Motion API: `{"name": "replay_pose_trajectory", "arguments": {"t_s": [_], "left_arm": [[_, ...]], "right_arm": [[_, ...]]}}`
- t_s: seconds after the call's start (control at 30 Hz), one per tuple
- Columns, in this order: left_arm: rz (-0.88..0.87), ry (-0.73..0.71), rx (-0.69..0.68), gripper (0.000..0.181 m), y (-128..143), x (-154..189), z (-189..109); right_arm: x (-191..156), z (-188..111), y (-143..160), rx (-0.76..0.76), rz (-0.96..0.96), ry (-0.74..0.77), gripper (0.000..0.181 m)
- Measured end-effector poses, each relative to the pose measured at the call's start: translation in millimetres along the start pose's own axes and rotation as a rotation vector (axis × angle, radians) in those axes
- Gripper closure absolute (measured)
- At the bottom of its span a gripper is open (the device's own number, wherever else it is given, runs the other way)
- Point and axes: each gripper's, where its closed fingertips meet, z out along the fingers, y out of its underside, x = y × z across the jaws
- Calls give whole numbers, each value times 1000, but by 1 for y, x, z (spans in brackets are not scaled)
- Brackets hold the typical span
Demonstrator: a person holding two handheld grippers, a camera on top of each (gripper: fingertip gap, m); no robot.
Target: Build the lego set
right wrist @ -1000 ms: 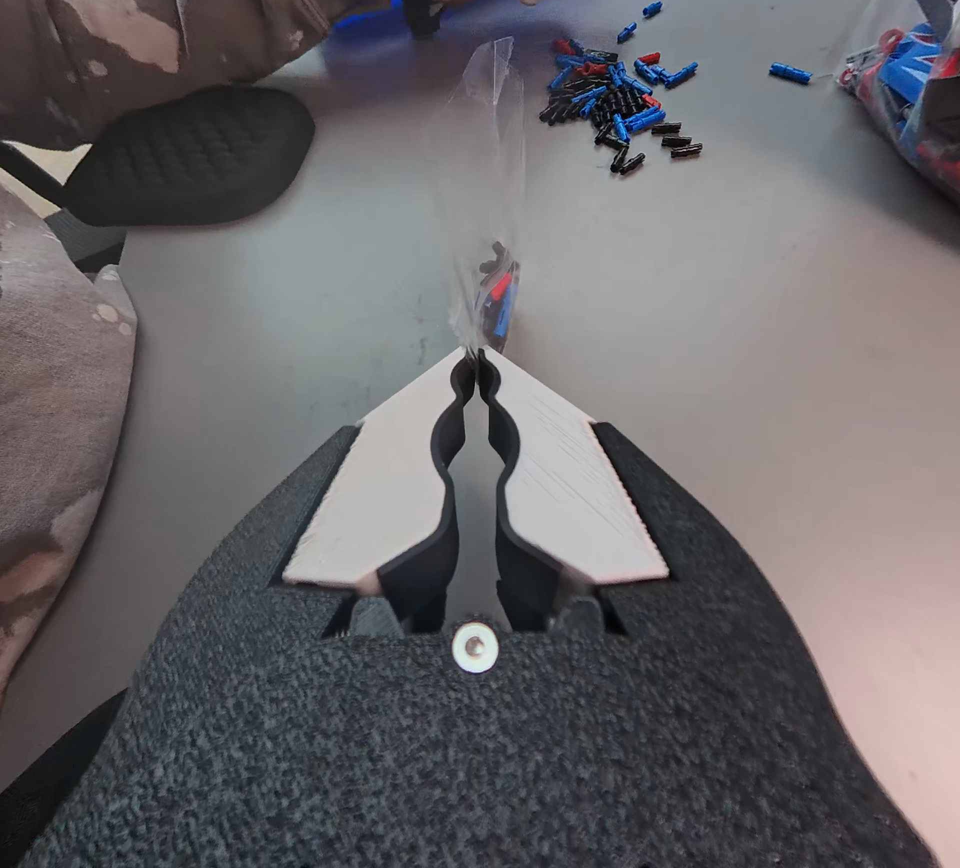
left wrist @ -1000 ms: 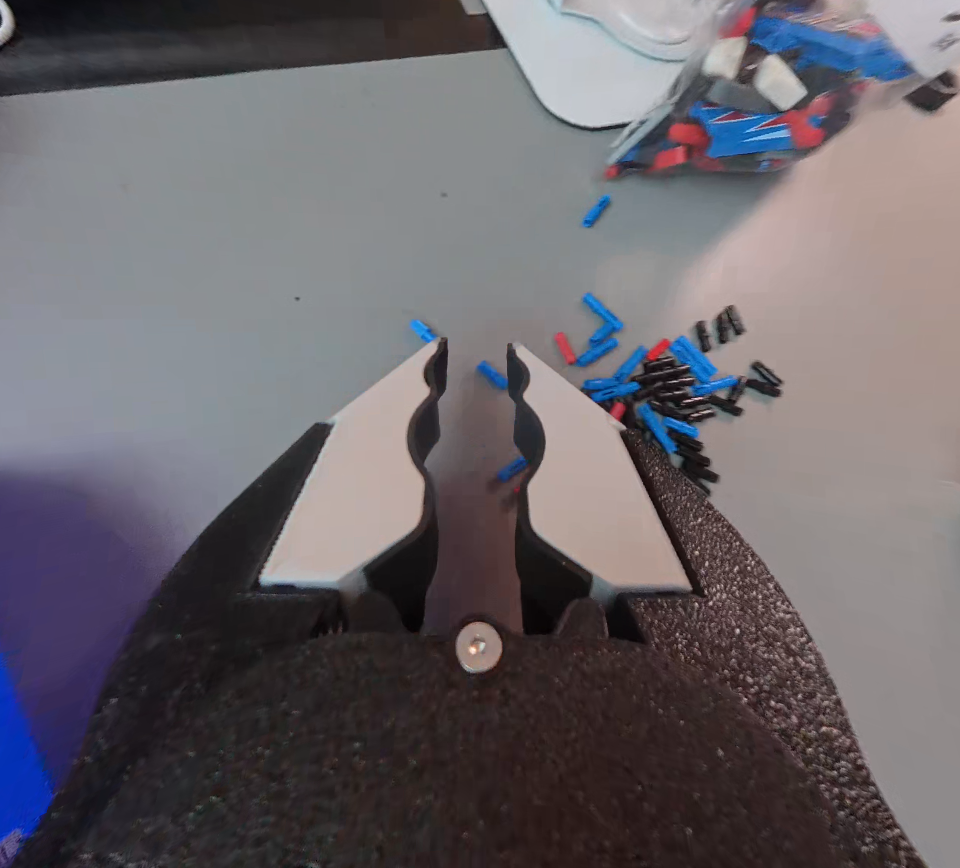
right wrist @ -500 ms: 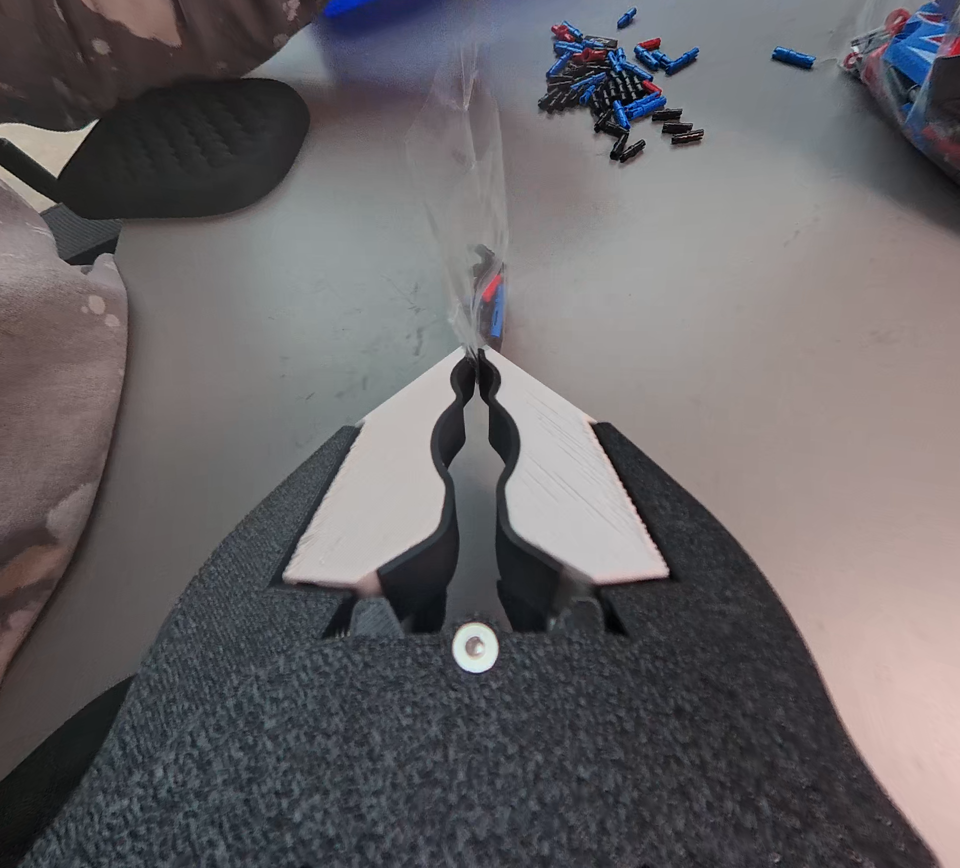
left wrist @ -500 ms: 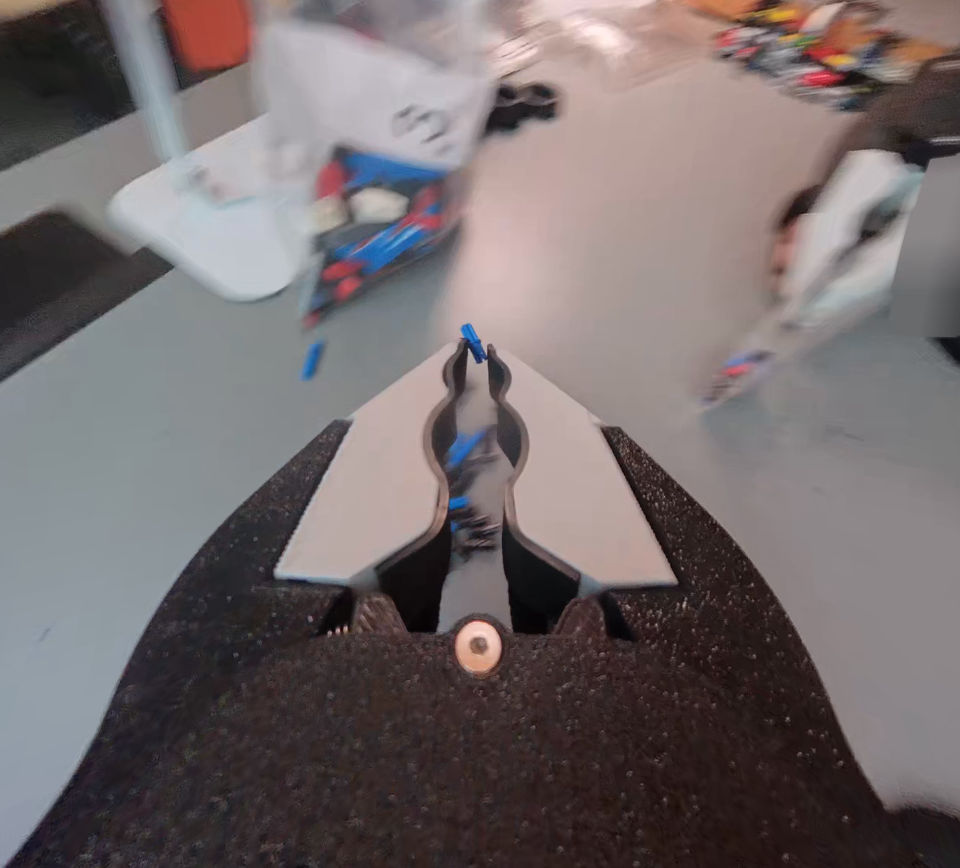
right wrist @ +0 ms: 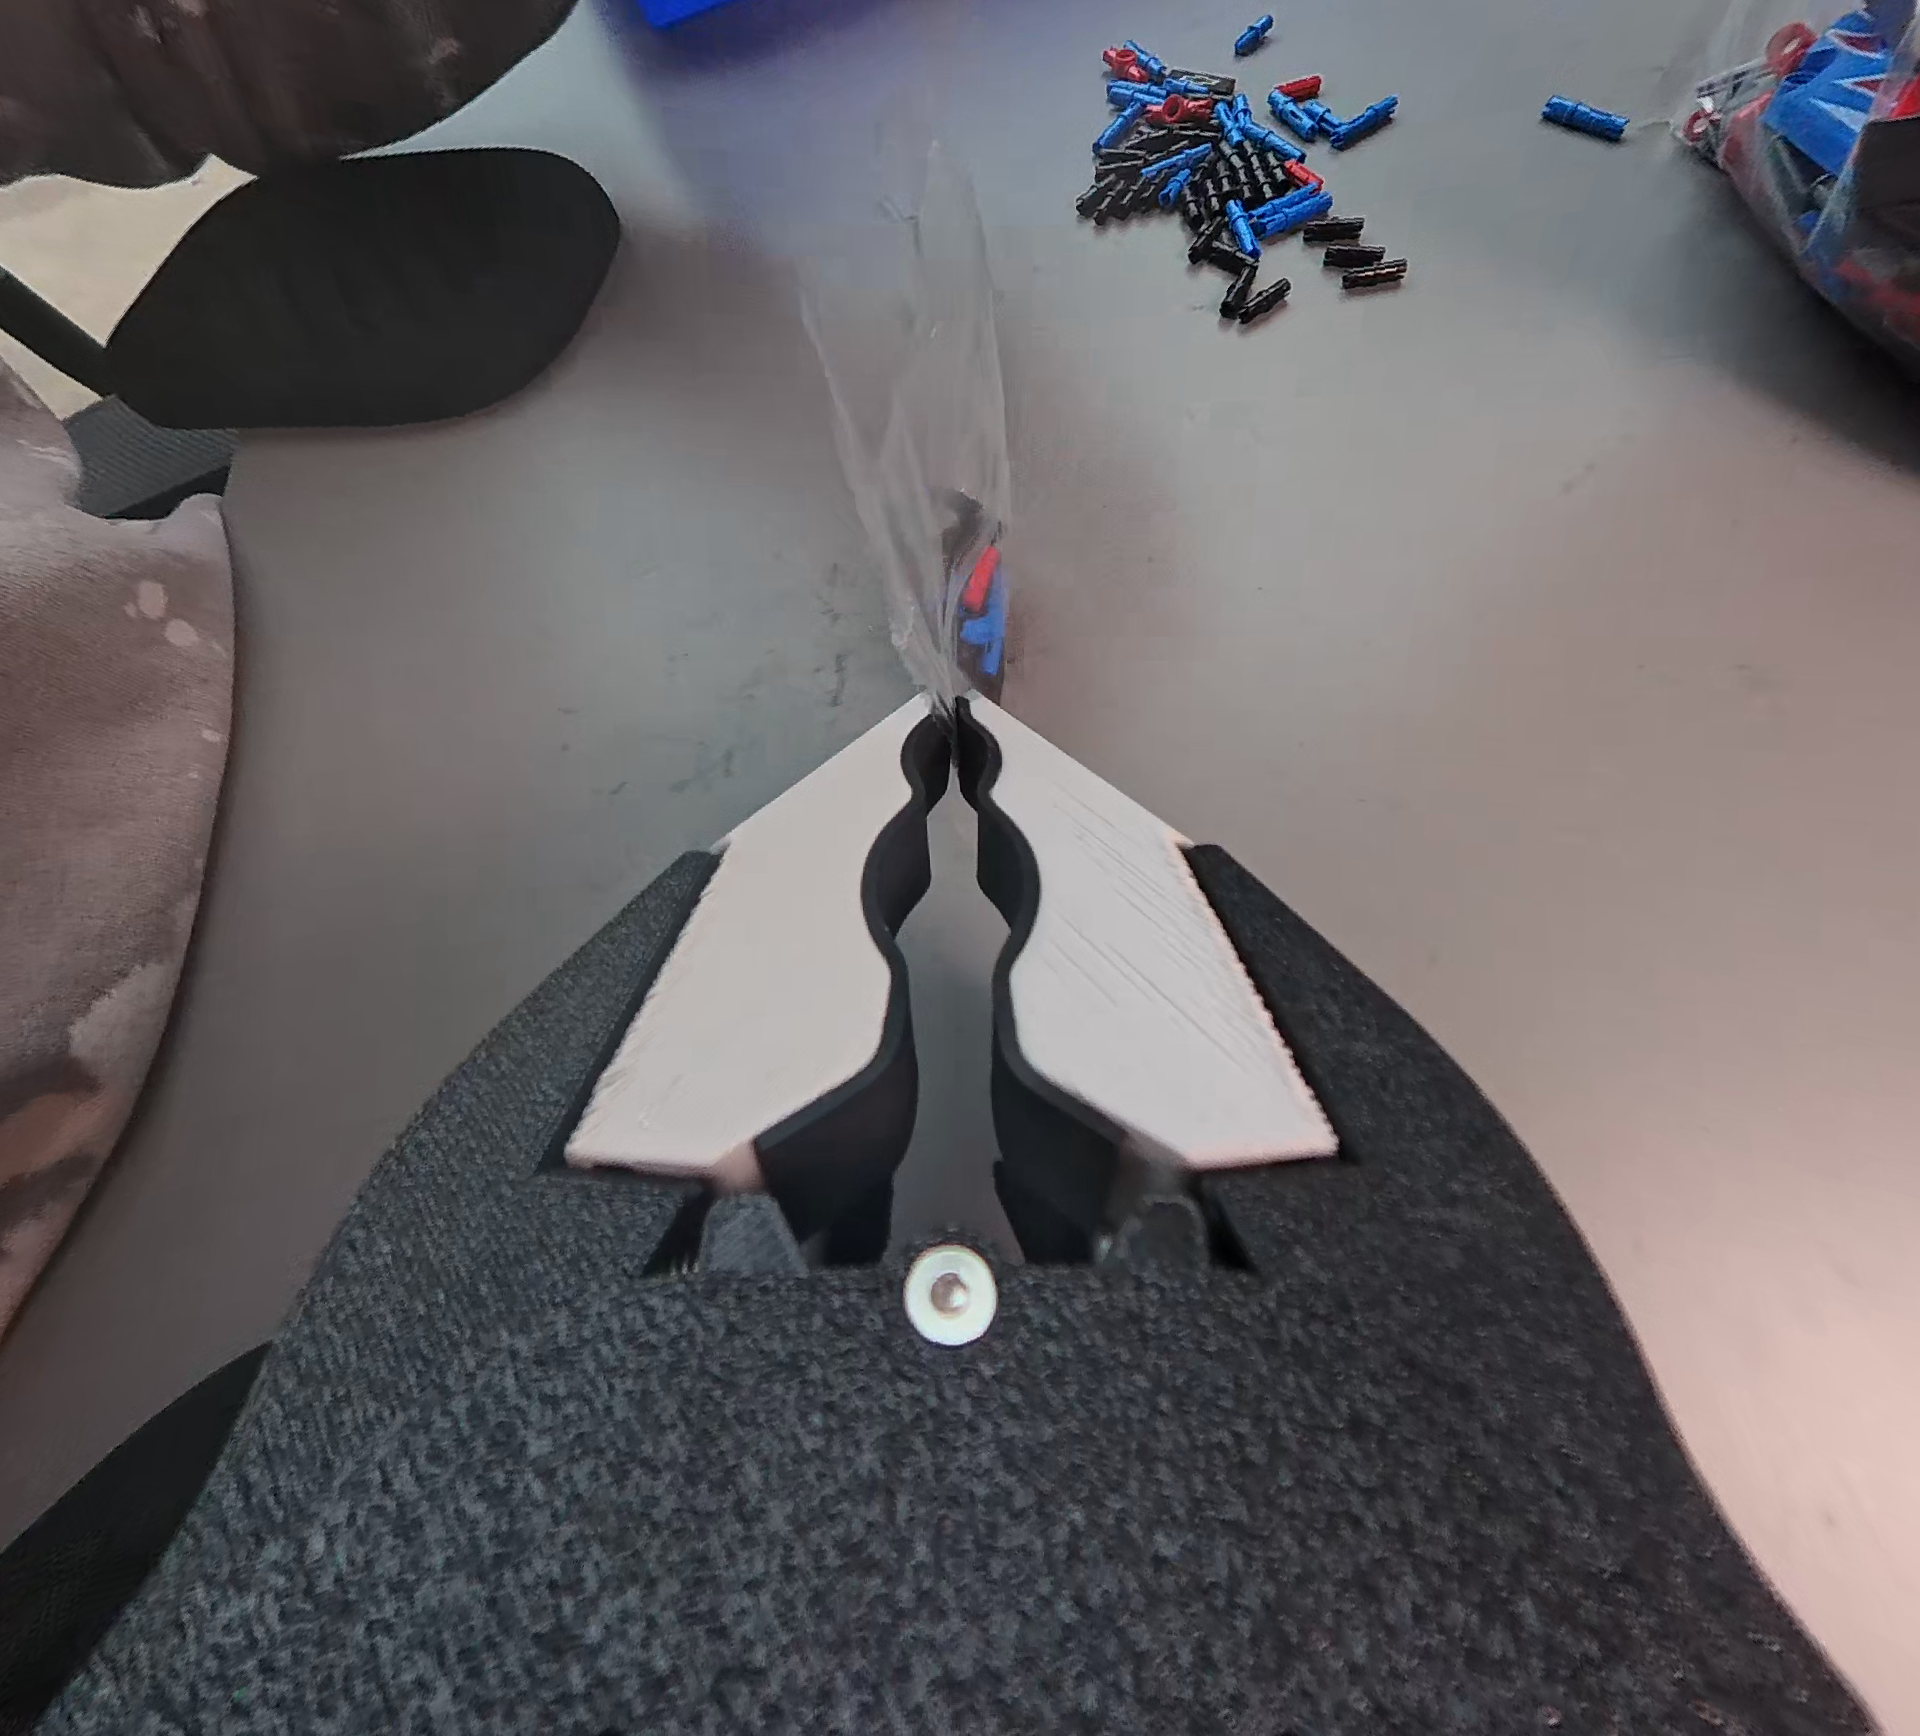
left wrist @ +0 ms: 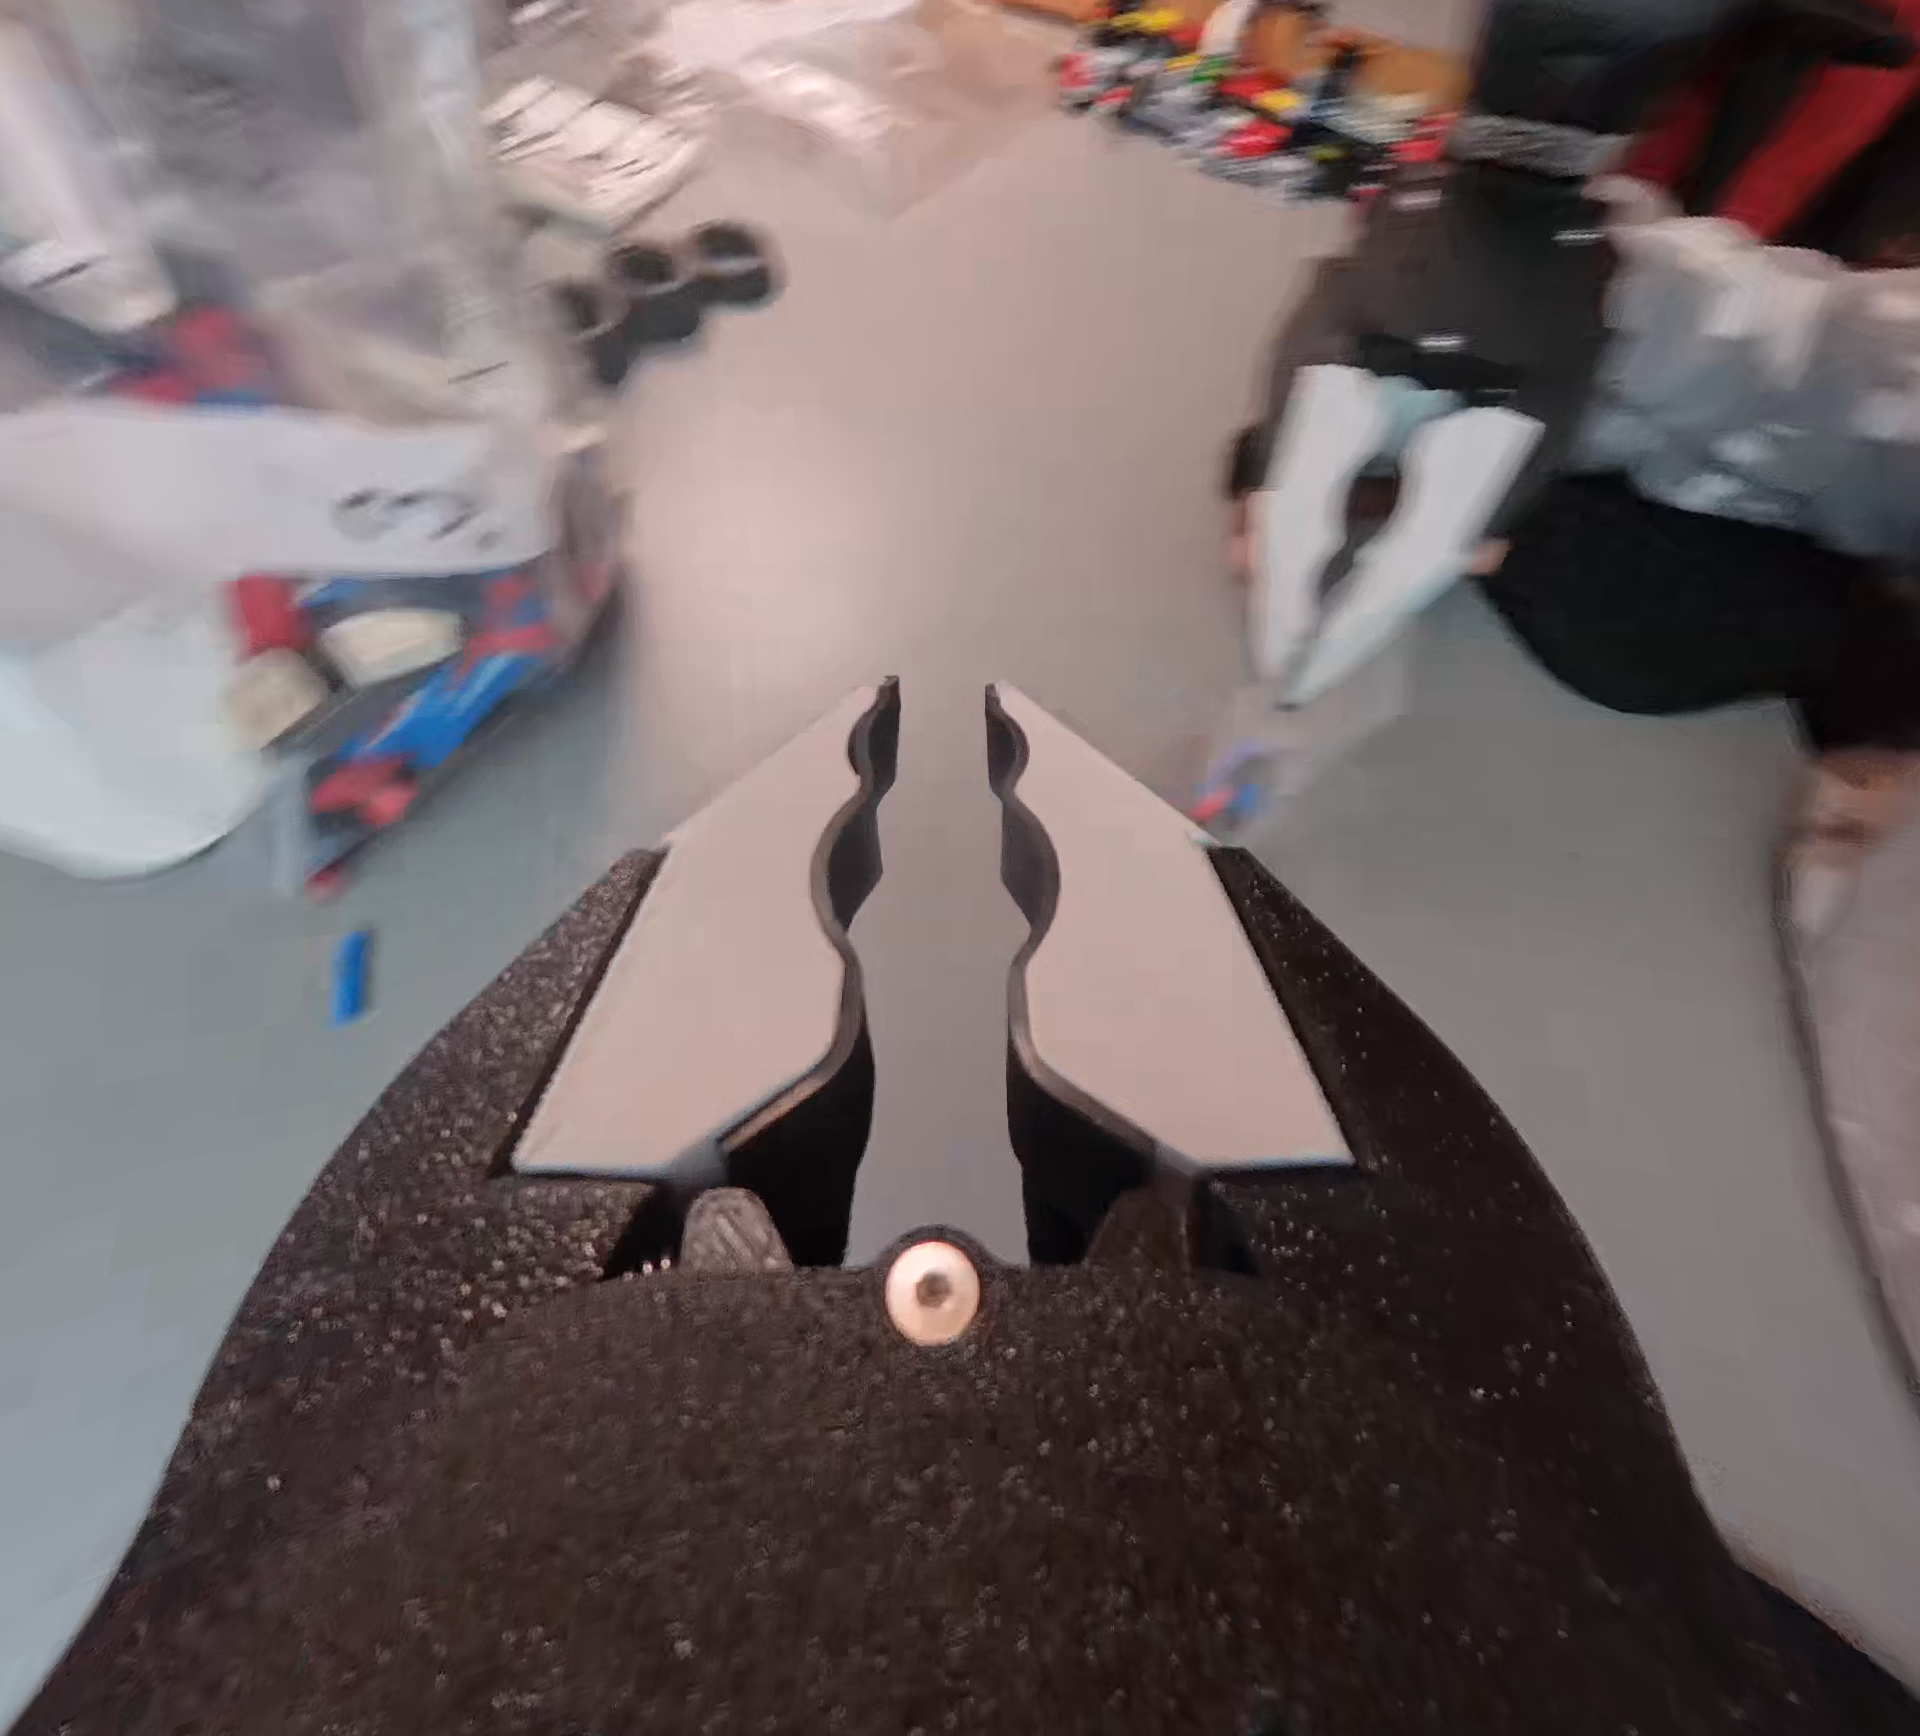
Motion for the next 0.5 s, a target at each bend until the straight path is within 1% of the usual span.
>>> {"name": "replay_pose_trajectory", "arguments": {"t_s": [0.07,0.1,0.17,0.23,0.3,0.37,0.4,0.47,0.5], "left_arm": [[-91,-251,-133,161,32,-80,-6],[-106,-337,-207,160,50,-111,-8],[-132,-365,-289,159,75,-142,-3],[-165,-330,-315,161,86,-152,7],[-146,-353,-370,165,96,-162,11],[-141,-350,-401,172,103,-164,15],[-149,-341,-388,176,102,-163,16],[-155,-346,-394,176,102,-163,12],[-142,-313,-351,176,92,-154,11]], "right_arm": [[-1,1,0,-1,-2,-7,181],[-1,1,0,-2,-3,-10,181],[-2,1,0,-3,-7,-11,181],[-2,0,1,-3,-5,-8,181],[-1,-1,1,-1,-2,-5,181],[-1,-1,1,1,4,-6,181],[-1,-1,1,1,6,-8,181],[-1,-1,1,0,3,-10,181],[-1,-1,1,-1,2,-10,181]]}}
